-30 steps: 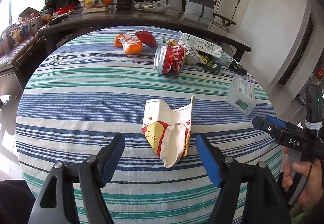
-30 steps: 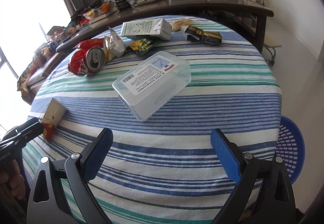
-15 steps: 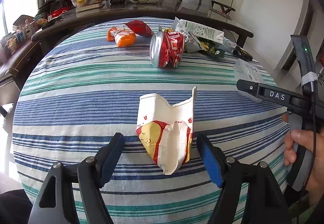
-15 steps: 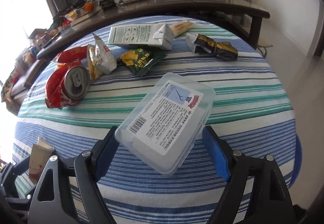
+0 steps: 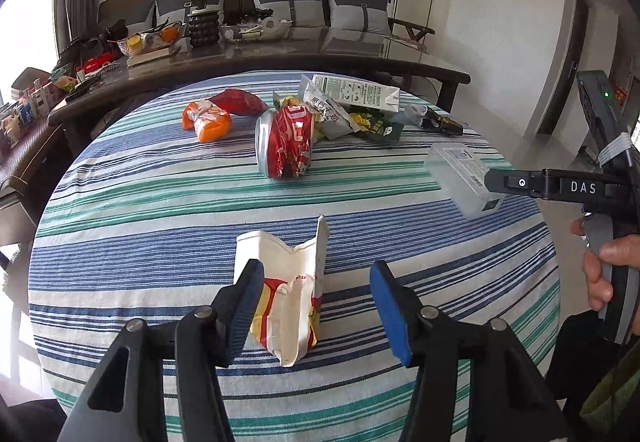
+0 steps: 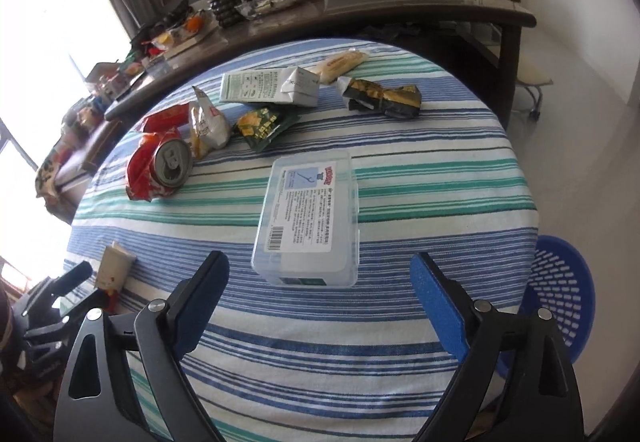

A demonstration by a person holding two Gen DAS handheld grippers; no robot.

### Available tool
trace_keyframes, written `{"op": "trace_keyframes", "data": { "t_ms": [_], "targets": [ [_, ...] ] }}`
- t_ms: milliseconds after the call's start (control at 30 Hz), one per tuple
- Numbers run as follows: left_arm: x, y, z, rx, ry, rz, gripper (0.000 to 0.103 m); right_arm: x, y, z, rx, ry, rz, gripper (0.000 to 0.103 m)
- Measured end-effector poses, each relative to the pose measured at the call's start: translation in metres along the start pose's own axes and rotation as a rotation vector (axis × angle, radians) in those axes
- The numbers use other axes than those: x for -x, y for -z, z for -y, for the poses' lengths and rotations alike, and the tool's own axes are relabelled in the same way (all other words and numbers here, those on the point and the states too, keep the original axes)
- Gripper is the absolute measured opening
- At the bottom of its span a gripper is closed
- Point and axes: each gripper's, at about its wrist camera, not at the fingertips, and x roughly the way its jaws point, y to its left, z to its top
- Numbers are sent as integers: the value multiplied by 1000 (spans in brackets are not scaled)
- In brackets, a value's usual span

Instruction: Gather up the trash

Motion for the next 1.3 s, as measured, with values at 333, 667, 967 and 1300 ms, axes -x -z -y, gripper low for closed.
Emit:
{"op": "trace_keyframes", "data": {
  "t_ms": [333, 667, 967, 1300],
  "targets": [
    [-3, 0, -20, 105, 49, -2, 2, -44, -24, -21, 138, 146, -142, 64],
    [14, -5, -10, 185, 147, 50, 2, 11, -8, -5, 170, 1, -45, 63],
    [11, -34, 58, 100, 223, 42, 2, 38, -3, 34, 113, -48, 0, 63],
    [-15, -69, 172, -37, 351, -6, 2, 79, -6, 120, 6, 53, 61, 63]
  ]
}}
